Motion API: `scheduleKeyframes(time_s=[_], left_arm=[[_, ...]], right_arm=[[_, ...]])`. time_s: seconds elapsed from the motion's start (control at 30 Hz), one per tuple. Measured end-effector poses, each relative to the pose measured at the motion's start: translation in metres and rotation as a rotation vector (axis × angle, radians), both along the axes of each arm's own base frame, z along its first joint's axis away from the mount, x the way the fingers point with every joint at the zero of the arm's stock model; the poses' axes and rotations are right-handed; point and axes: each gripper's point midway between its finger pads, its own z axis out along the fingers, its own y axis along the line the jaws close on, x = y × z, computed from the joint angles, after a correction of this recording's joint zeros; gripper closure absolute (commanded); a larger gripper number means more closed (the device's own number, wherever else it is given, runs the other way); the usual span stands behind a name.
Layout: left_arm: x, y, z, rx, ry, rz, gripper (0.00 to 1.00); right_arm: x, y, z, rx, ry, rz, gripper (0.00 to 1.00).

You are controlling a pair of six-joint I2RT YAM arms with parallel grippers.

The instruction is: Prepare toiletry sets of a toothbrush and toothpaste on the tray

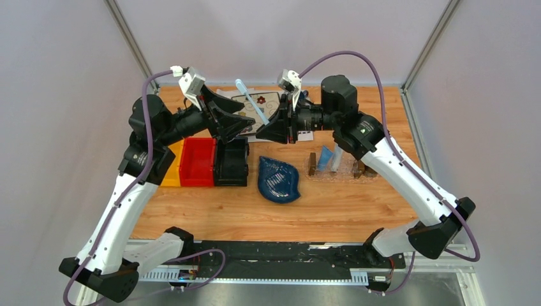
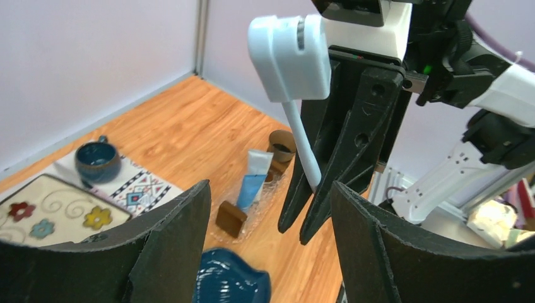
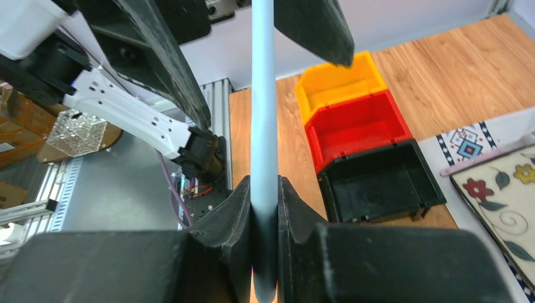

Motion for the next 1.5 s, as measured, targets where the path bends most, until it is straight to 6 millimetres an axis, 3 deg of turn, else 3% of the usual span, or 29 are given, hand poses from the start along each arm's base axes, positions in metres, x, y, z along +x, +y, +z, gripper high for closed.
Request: scheduleKeyframes(time_s=[0.17,0.4,0.7,0.97,1.07,1.27,1.4,1.5], left_arm=[[-0.005,-0.009,0.008,-0.074,0.001,-0.071,0.22],[-0.002,-0.020,0.011,-0.153,0.020,-0.138,0.22],[-0.001,-0.025,0.015,-0.192,0.023,-0.172,0.42],[-0.001,-0.029,0.006,-0.194,0.048,-0.187,0.46],[-0.001,-0.030,0.006,-0.196,0.051,-0.191,0.53],[-0.002,-0.031,0.008,-0.207,0.053,-0.199,0.79],[-0.006,-0.032,0.010,-0.211,0.054,-0.215,1.00],[-0.006,-0.032,0.010,-0.210,0.051,-0.215,1.00]], right_arm=[[-0.005,0.004,0.017,0.040,0.000,0.039,0.89],[-0.004,0.008,0.012,0.036,0.031,0.051,0.88],[-0.003,0.010,0.011,0.038,0.042,0.055,0.87],[-0.003,0.011,0.011,0.039,0.044,0.057,0.87],[-0.002,0.011,0.010,0.038,0.046,0.057,0.86],[-0.002,0.011,0.011,0.041,0.049,0.053,0.82],[0.000,0.012,0.011,0.042,0.046,0.049,0.64],[0.000,0.012,0.012,0.046,0.046,0.048,0.55]])
